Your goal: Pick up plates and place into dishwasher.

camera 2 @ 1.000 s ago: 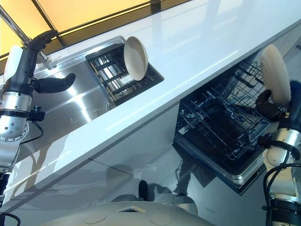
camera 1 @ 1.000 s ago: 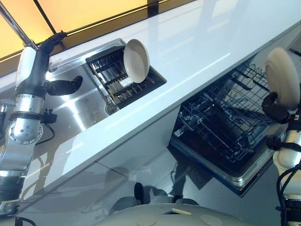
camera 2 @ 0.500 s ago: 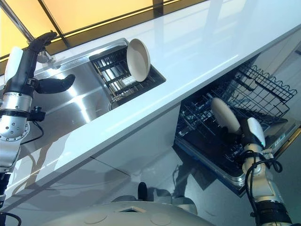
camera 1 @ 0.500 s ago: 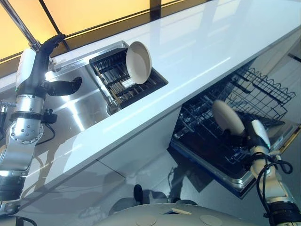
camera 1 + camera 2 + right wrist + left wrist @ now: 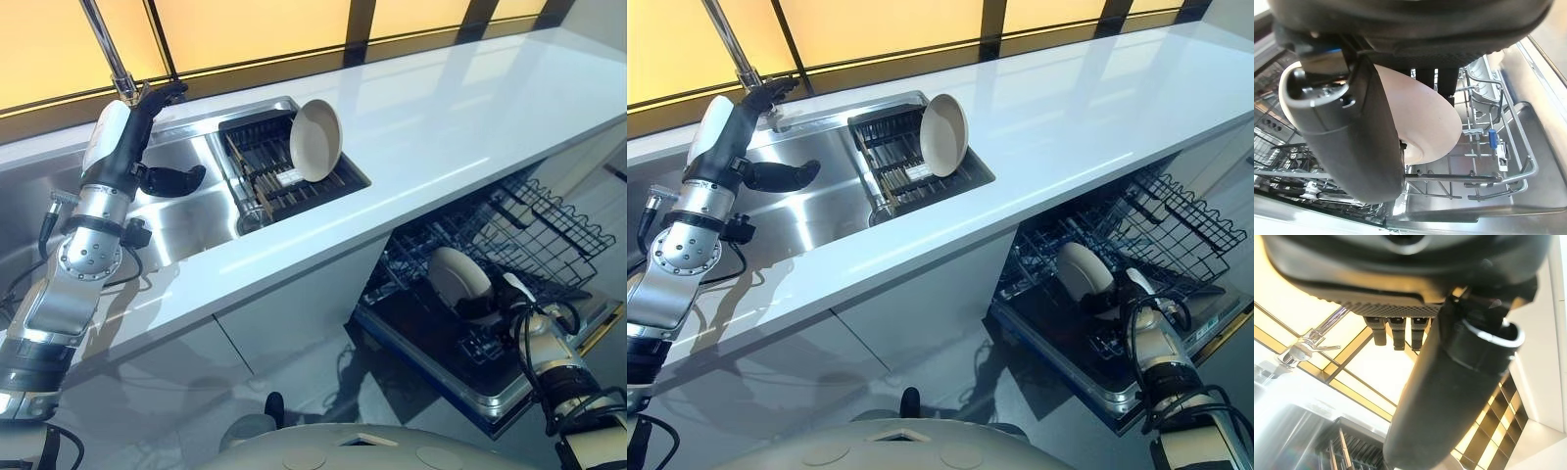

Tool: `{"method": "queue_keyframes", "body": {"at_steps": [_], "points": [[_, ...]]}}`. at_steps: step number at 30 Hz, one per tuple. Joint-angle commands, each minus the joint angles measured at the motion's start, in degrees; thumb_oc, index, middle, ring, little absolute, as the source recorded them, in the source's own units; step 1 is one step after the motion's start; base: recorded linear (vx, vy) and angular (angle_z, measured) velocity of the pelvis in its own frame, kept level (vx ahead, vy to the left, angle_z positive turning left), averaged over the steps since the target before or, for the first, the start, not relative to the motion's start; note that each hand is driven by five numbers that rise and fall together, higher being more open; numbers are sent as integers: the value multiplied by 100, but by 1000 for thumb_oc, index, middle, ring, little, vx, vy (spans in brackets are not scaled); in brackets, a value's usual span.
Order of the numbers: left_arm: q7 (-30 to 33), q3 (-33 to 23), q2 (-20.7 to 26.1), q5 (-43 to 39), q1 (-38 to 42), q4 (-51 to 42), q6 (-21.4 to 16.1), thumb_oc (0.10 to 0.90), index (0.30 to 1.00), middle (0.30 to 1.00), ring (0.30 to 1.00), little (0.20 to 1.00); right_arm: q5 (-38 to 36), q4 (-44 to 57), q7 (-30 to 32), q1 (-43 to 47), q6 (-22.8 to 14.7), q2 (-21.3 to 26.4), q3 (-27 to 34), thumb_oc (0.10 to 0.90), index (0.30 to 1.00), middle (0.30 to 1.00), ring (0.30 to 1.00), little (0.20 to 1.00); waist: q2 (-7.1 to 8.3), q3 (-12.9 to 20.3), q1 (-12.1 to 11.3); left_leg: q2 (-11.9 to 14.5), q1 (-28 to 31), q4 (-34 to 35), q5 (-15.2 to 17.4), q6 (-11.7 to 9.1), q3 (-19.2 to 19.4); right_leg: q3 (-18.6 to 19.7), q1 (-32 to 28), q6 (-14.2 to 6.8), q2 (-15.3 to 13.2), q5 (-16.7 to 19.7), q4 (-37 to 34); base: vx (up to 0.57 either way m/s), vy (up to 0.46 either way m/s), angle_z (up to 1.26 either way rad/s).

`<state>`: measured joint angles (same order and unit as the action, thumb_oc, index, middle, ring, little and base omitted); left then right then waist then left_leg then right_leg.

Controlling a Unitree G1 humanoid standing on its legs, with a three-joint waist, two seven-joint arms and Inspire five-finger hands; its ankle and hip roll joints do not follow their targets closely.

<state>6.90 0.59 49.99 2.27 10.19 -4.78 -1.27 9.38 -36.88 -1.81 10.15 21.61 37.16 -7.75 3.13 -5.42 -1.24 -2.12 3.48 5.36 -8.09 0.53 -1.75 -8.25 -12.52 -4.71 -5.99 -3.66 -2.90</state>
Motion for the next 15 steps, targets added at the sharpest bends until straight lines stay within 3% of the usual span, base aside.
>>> {"method": "queue_keyframes", "body": {"at_steps": [1,6,15], "points": [[96,-57,154,-45,993,-98,-271,800,900,900,900,900,184,-601,362,660,287,397,-289,800,900,900,900,900,-160,182,-323,-265,469,-36,935,119,84,-127,687,-290,-48,464,393,15,-1,5],[26,-44,101,-4,999,-98,-268,800,900,900,900,900,121,-234,378,701,392,331,-303,800,900,900,900,900,-152,174,-319,-272,433,-36,874,116,56,-112,727,-282,-53,522,395,-12,4,5],[96,-238,-26,157,671,-109,-395,800,900,900,900,900,141,1495,662,274,57,358,290,800,900,900,900,900,-154,140,-159,-259,464,-36,871,115,144,-40,725,-300,-40,538,375,-7,3,1]]}}
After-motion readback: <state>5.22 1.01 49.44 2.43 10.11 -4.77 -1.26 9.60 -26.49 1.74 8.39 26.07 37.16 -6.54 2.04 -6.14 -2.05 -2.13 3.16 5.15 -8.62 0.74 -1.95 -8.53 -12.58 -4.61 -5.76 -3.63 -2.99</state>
